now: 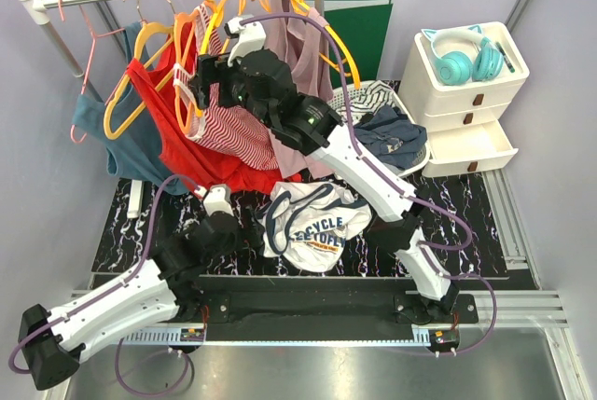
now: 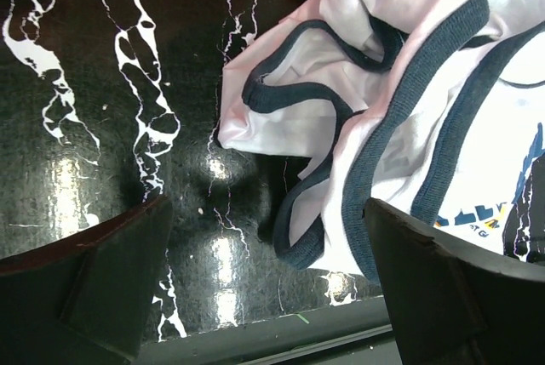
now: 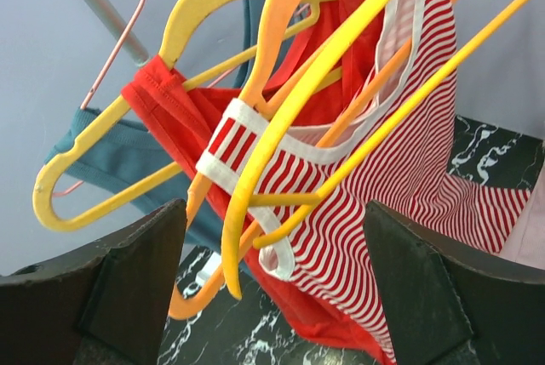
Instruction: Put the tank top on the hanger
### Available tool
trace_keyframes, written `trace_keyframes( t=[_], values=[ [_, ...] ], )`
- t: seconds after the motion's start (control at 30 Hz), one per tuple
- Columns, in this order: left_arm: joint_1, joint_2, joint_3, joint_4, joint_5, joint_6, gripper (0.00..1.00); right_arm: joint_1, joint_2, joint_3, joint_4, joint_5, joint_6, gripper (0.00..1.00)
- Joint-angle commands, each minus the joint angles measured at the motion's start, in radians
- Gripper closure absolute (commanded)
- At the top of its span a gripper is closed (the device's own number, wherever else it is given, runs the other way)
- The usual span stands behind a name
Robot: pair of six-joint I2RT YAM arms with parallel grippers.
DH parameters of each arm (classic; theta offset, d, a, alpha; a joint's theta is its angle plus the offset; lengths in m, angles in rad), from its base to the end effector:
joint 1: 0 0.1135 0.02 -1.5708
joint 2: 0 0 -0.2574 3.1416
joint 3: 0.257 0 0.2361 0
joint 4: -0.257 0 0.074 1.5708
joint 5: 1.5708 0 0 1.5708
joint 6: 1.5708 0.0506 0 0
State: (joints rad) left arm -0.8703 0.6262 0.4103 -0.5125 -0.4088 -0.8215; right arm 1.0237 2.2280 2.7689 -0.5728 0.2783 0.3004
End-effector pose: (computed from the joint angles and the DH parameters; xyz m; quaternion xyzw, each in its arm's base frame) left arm 0.1038 -0.0919 0.1939 -0.0612 0.8954 -0.1769 0.4041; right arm 0.2536 0.3896 0.4824 -0.1614 0.6995 0.3450 0.6047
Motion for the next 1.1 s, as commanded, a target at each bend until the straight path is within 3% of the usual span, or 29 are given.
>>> trace_keyframes(
  t=[0.0,0.3,0.7,1.07],
  values=[
    [0.004,-0.017,-0.001,0.005,-0.048,-0.001,0.01,0.012,0.019,0.044,0.111,0.059,-0.049,0.09],
    [0.005,-0.010,0.018,0.005,-0.061,0.019,0.01,0.018,0.041,0.031,0.097,0.182,-0.144,0.11],
    [0.007,0.050,0.048,0.022,-0.071,0.041,0.01,0.027,-0.083,-0.048,0.085,0.372,-0.294,0.11],
    [0.008,0.076,0.068,0.040,-0.070,0.071,0.01,0.009,-0.064,-0.029,0.073,0.276,-0.307,0.10]
  ],
)
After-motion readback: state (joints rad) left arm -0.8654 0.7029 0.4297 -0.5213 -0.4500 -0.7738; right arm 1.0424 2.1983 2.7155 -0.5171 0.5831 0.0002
